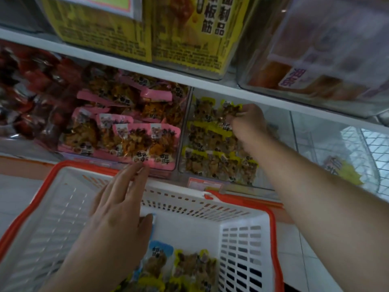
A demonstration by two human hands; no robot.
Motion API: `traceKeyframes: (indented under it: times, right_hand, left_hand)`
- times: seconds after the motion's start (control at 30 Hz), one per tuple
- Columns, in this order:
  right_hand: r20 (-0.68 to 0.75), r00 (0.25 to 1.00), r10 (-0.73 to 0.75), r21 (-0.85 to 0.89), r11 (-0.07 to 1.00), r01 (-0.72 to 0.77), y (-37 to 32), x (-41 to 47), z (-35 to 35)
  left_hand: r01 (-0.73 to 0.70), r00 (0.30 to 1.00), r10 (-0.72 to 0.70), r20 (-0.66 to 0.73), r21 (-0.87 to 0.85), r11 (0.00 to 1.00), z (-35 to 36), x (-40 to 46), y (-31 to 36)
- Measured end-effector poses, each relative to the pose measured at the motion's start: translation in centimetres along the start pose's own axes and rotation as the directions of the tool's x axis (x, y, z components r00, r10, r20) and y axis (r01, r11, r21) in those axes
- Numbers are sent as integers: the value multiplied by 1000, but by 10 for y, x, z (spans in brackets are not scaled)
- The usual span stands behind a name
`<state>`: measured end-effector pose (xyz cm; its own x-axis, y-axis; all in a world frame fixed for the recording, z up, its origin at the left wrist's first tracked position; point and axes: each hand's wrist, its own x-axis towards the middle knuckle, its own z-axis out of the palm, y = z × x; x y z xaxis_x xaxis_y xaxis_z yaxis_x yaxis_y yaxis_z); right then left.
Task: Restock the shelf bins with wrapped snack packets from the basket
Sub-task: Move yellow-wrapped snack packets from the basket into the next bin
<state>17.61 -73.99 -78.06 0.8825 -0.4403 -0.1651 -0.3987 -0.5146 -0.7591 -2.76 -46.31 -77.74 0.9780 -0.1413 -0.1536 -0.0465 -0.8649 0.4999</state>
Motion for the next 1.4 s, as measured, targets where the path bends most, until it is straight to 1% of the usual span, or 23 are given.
traceKeyframes:
  times: [0.13, 0.3, 0.53, 0.63, 0.7, 0.77, 0.83, 0.93, 1.0, 1.07, 1.1, 1.13, 1.17, 1.2, 1.23, 1.27, 1.3, 1.37, 1.4]
  right_hand:
    - [20, 998, 55, -132, 990, -52, -4, 35, 17]
    - [-3, 999, -34, -357, 934, 30, 4, 48, 34]
    - [-21, 997, -75, -476, 878, 56, 17, 46, 40]
    - [-32, 996, -84, -462, 885, 60, 18, 41, 35]
    - [-51, 991, -127, -435, 896, 93, 18, 31, 28]
    - [-67, 977, -204, -380, 910, 164, 17, 13, 18]
    - [-51, 956, -289, -328, 909, 257, 16, -13, 6]
    - [-10, 901, -434, -255, 872, 418, 11, -76, -11]
    - [76, 861, -502, -174, 844, 508, 12, -132, -16]
    - [247, 836, -490, -97, 846, 524, 19, -189, -15]
    - [366, 823, -434, -76, 868, 491, 23, -214, -11]
    - [497, 797, -344, -94, 891, 443, 29, -234, -3]
    - [628, 743, -231, -153, 900, 409, 35, -250, 7]
    - [731, 673, -115, -234, 884, 406, 45, -262, 20]
    - [798, 602, -25, -292, 858, 423, 53, -272, 32]
    - [839, 543, 36, -326, 832, 449, 63, -281, 46]
    - [863, 501, 69, -348, 801, 487, 73, -289, 58]
    - [885, 453, 109, -387, 712, 585, 92, -303, 79]
    - [886, 450, 114, -405, 663, 630, 102, -308, 88]
  left_hand:
    - [-8, 1000, 7, 29, 41, 999, 5, 3, -4]
    - [-15, 1000, 14, 14, 74, 997, 8, 5, -8]
    - [2, 1000, -4, 26, 77, 997, 8, 5, -4]
    - [20, 1000, -20, -7, 48, 999, 7, 5, -2]
    - [14, 1000, -14, -14, 32, 999, 4, 7, 0]
    - [-13, 1000, 13, -16, 0, 1000, -2, 9, 2]
    - [-30, 999, 27, -33, -67, 997, -10, 11, 5]
    - [-42, 992, 26, -122, -124, 991, -24, 8, 3]
    - [-23, 984, 2, -176, -121, 992, -37, 3, -5]
    - [22, 977, -44, -208, -106, 994, -49, -2, -18]
    - [41, 974, -59, -220, -89, 995, -55, -6, -25]
    - [65, 970, -79, -230, -66, 996, -59, -10, -32]
    - [104, 967, -111, -229, -43, 994, -63, -15, -40]
    - [161, 962, -163, -219, -27, 987, -66, -21, -45]
    - [222, 954, -223, -199, -27, 975, -67, -25, -52]
    - [278, 946, -280, -166, -36, 960, -69, -30, -58]
    - [318, 939, -325, -117, -69, 945, -70, -34, -63]
    - [354, 934, -358, -8, -146, 924, -70, -41, -67]
    - [360, 933, -358, 41, -159, 919, -70, -44, -67]
